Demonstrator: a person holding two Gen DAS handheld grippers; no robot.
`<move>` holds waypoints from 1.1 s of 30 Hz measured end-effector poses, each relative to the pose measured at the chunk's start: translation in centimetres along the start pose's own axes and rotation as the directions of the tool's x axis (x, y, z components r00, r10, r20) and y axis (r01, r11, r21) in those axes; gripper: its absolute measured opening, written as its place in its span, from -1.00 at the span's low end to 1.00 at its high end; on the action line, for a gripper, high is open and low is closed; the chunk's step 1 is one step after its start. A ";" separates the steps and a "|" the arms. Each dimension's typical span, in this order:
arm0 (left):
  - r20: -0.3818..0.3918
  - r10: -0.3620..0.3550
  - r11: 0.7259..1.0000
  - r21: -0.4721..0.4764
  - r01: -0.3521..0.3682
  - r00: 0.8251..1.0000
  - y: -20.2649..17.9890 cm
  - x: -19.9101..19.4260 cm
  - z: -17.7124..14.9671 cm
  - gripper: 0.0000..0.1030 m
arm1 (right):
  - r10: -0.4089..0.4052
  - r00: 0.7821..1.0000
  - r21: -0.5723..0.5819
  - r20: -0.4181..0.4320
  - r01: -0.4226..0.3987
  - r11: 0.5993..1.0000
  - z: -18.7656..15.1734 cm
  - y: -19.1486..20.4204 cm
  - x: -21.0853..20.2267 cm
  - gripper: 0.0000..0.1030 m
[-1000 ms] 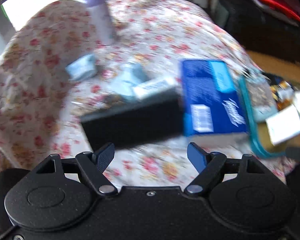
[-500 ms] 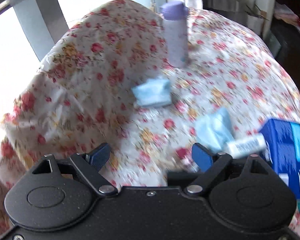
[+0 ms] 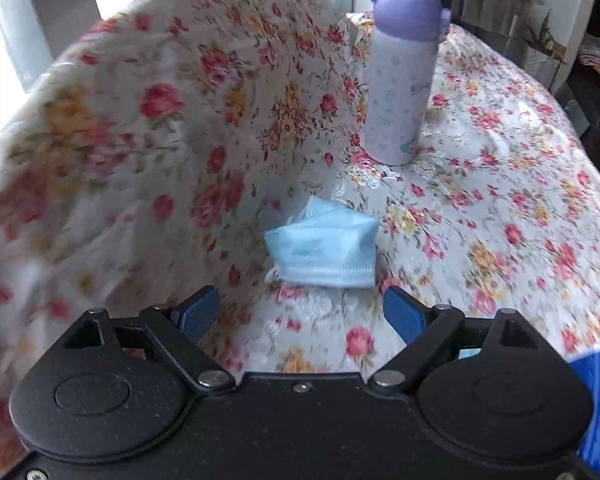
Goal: Organize soft objects
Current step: 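Grasp a blue face mask with the left tool while the right grasps another mask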
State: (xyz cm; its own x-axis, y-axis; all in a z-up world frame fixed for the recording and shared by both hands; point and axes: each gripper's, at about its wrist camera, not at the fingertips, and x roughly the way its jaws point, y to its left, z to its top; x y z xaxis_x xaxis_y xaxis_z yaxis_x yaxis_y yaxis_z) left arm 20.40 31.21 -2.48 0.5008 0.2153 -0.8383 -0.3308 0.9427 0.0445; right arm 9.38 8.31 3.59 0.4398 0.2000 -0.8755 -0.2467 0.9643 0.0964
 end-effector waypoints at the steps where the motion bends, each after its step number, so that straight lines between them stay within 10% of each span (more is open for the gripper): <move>1: 0.004 0.005 1.000 0.004 -0.005 1.000 -0.2 0.5 0.3 0.67 | 0.002 1.000 -0.001 -0.001 -0.002 1.000 0.3 0.1 0.2 0.35; 33: 0.035 0.042 0.993 0.107 -0.045 0.999 -0.6 5.2 1.1 0.82 | -0.005 0.997 -0.102 -0.080 -0.003 0.995 6.3 5.2 10.5 0.41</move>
State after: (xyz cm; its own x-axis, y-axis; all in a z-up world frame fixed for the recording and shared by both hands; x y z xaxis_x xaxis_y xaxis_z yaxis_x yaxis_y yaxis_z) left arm 24.11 32.04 -6.28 0.5146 0.2631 -0.8161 -0.2652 0.9539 0.1403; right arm 18.13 16.56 -2.15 0.3710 0.1805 -0.9109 -0.3350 0.9409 0.0500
